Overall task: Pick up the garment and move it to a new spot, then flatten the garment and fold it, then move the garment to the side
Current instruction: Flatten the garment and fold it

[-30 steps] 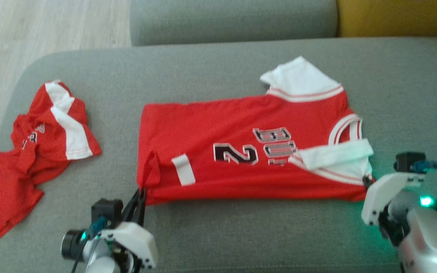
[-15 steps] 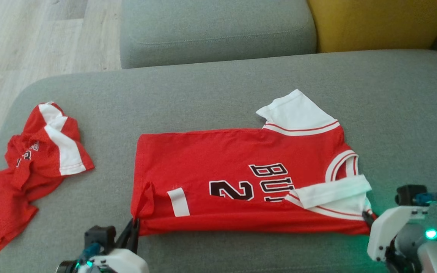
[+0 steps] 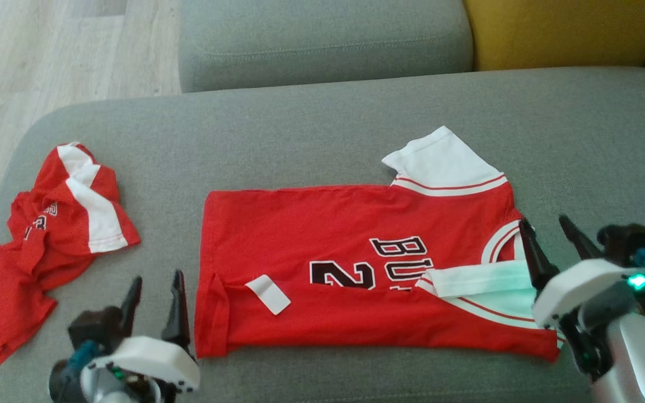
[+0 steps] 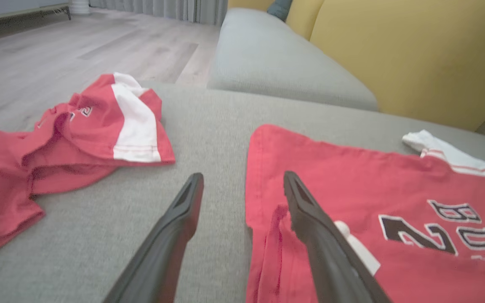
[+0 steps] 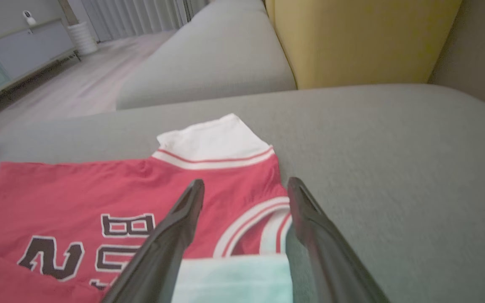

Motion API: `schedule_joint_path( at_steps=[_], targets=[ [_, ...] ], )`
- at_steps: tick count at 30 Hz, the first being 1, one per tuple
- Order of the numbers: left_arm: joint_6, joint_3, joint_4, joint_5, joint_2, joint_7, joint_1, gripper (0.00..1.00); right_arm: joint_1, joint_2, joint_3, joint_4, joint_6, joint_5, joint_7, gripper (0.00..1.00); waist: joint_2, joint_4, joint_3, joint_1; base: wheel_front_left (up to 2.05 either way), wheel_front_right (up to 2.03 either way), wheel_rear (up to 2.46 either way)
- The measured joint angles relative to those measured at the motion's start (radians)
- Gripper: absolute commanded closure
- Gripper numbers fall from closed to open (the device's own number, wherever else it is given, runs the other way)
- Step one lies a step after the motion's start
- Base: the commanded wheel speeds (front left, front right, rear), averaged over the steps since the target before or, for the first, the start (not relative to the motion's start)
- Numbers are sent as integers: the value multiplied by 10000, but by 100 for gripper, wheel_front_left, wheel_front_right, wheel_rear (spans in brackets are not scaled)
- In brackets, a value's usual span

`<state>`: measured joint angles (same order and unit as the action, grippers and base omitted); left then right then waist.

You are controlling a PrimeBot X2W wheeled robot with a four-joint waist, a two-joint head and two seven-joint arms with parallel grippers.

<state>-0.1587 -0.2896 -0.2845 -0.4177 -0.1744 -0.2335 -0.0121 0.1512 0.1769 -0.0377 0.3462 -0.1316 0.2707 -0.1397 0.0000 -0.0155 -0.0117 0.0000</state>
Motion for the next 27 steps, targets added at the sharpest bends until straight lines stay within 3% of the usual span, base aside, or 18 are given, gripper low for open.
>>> schedule_joint_path(
  at_steps=[9, 19, 27],
  targets=[
    [86, -10, 86, 387, -82, 196, 1137, 0, 1139, 249, -913, -59, 0, -132, 1062, 0, 0, -69, 723, 0, 0, 0, 0],
    [328, -811, -1891, 1166, -184, 2013, 4460, 0, 2823, 623, -1183, -173, 0, -433, 1133, 0, 0, -132, 2327, 0, 0, 0, 0],
    [445, -1147, -3916, 1622, -345, 2583, 6234, 0, 3155, 637, -1221, -393, 0, -537, 1089, 0, 0, -310, 3160, 2, 0, 0, 0]
  ],
)
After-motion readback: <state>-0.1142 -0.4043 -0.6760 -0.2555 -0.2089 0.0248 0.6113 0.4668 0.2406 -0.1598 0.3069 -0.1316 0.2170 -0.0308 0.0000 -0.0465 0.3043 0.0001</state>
